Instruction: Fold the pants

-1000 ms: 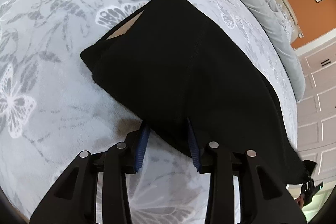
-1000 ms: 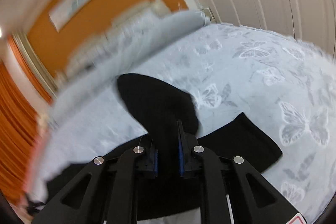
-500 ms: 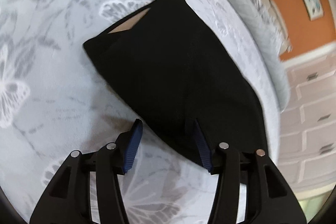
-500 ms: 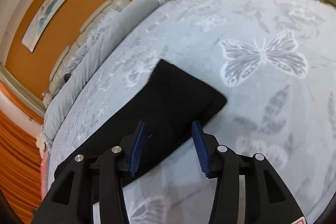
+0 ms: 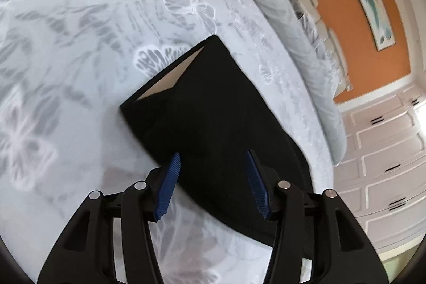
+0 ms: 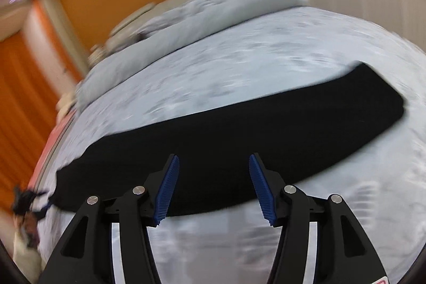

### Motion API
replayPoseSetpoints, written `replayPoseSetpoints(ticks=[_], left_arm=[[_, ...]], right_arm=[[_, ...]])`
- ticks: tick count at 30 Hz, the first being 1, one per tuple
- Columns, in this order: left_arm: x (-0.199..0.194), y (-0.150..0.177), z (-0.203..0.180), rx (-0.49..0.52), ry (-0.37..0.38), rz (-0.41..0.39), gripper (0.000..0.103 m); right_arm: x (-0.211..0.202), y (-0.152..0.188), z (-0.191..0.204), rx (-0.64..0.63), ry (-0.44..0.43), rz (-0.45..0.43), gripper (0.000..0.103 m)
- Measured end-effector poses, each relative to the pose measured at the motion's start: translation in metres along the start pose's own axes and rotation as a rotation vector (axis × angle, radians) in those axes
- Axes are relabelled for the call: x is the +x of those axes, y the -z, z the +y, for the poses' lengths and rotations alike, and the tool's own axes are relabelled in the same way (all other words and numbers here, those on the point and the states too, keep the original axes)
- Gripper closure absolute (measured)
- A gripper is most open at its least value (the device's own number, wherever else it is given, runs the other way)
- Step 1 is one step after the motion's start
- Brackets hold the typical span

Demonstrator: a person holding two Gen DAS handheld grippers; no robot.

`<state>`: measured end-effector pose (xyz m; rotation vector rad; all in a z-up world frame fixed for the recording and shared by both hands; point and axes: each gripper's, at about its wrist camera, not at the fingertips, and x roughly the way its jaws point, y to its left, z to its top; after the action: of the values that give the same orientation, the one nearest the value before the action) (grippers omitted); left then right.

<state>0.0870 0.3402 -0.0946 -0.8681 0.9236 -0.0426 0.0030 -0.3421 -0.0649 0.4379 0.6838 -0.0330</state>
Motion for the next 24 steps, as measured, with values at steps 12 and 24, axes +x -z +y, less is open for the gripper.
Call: replayPoseSetpoints(ticks=[12, 24], left_arm=[[-0.007, -0.013, 0.006, 0.123, -0.138, 0.062, 0.092], [-0.020, 0.007, 0.034, -0.088, -0.090, -0.056, 0.013]], right_arm=[[0.014, 0.013, 0.048, -0.142, 0.039, 0.034, 0.049], [0.002, 0.013, 0.019, -0.005, 0.059, -0.004, 0.048]])
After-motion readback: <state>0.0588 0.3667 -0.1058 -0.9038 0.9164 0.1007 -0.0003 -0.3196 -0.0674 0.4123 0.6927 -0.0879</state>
